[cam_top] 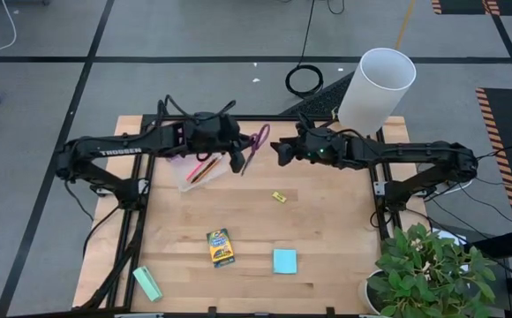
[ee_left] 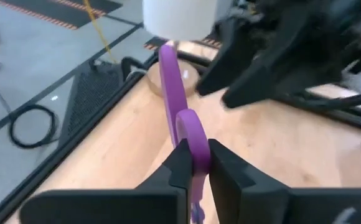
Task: Pack school essentials
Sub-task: Put the purple scissors into the supply box
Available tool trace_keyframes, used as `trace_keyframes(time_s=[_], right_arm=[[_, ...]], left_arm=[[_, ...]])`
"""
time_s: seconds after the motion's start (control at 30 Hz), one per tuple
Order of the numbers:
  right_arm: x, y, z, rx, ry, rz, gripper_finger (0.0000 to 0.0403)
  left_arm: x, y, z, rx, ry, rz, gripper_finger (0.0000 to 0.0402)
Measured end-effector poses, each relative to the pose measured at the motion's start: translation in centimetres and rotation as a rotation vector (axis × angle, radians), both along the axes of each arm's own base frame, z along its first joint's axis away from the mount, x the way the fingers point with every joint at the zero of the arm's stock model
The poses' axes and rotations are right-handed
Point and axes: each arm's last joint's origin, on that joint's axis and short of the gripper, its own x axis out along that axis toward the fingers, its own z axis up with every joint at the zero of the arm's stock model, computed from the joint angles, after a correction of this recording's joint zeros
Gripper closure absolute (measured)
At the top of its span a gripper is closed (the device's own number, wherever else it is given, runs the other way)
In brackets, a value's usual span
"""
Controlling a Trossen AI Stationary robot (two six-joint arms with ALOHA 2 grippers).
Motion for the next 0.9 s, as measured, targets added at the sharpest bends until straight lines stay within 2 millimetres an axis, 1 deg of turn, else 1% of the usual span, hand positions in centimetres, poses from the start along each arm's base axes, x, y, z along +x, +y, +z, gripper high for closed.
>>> trace_keyframes(time_s=[0.07,0.13,0.2,0.27,0.33,0.4,0.57,0.67,0.77,0.9], right_arm=[[-0.3,0.1,-0.1,0.013,0.027,0.020,0.0156],[-0.4,0.3,0.0,0.030,0.033,0.063,0.0137],[-0.7,0.5,-0.1,0.056,0.059,0.125,0.0126],[-0.8,0.6,-0.1,0.074,0.059,0.175,0.0121],[-0.9,1.0,0.0,0.095,0.062,0.231,0.0121],[-1.0,1.3,0.1,0.115,0.055,0.281,0.0124],[-1.0,2.3,0.3,0.155,0.041,0.352,0.0135],[-1.1,2.9,0.2,0.168,0.050,0.363,0.0139],[-1.1,3.3,0.1,0.187,0.063,0.369,0.0143],[-1.3,3.9,-0.2,0.216,0.094,0.373,0.0145]], left_arm=[[-0.7,0.1,0.5,-0.007,0.005,-0.005,0.0375],[-1.6,0.3,0.4,-0.015,0.055,-0.003,0.0375],[-2.4,0.4,0.8,-0.011,0.064,0.003,0.0373],[-3.6,0.5,0.8,-0.016,0.123,0.005,0.0363],[-4.4,0.7,1.2,-0.010,0.137,0.001,0.0357],[-5.6,0.9,1.1,-0.016,0.189,0.002,0.0357],[-7.6,1.6,1.4,-0.042,0.234,0.002,0.0373],[-8.3,2.1,1.5,-0.044,0.252,0.011,0.0372],[-8.7,2.5,1.3,-0.048,0.267,0.005,0.0362],[-9.3,3.1,1.0,-0.081,0.307,-0.017,0.0362]])
